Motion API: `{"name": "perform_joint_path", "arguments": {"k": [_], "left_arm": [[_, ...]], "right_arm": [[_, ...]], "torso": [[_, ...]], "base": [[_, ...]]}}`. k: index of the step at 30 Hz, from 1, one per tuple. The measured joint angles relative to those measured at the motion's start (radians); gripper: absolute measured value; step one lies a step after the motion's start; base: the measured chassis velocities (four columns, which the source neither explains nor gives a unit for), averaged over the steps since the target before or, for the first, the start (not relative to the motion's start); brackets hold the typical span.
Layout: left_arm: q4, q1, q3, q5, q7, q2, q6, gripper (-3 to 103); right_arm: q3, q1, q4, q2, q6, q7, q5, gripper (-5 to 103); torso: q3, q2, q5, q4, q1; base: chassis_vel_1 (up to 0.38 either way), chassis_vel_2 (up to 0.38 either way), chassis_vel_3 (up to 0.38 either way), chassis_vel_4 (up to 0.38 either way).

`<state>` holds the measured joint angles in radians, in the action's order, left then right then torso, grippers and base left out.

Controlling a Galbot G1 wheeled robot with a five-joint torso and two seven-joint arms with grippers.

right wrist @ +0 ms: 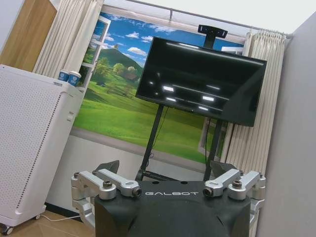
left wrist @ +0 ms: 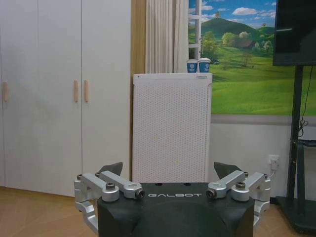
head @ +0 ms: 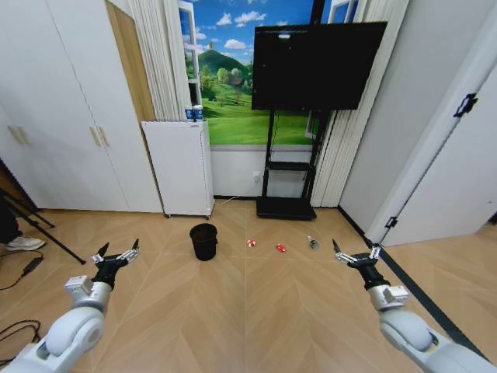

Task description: Pick up the trash bin and place the garbage on the floor into it.

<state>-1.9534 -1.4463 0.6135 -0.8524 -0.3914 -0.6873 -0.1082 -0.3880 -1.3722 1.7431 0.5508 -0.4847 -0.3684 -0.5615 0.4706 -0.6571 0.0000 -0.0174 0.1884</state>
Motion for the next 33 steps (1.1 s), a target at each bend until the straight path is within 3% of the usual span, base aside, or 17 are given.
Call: {"name": "perform_joint_path", "arguments": {"k": [10,33], "left_arm": [[-0.001,0.001,-0.009,0.006,0.001,-0.011,-0.002,100],[-0.007,-0.010,-0.005,0.018,0.004,-0.025,-0.006,100]], "right_arm": [[0.004,0.000,-0.007,0.006,-0.008,0.002,0.000,100],[0.006,0.000,-0.011,0.009,-0.024,0.009,0.005,100]], "torso": [[0.000,0.000,0.0001,0.0003,0.000],[0.000,0.000,0.0000,-0.0001,0.000]], "base": [[-0.012,0.027,0.019,-0.014],[-0.121,0.119,0.108,-0.111]]}}
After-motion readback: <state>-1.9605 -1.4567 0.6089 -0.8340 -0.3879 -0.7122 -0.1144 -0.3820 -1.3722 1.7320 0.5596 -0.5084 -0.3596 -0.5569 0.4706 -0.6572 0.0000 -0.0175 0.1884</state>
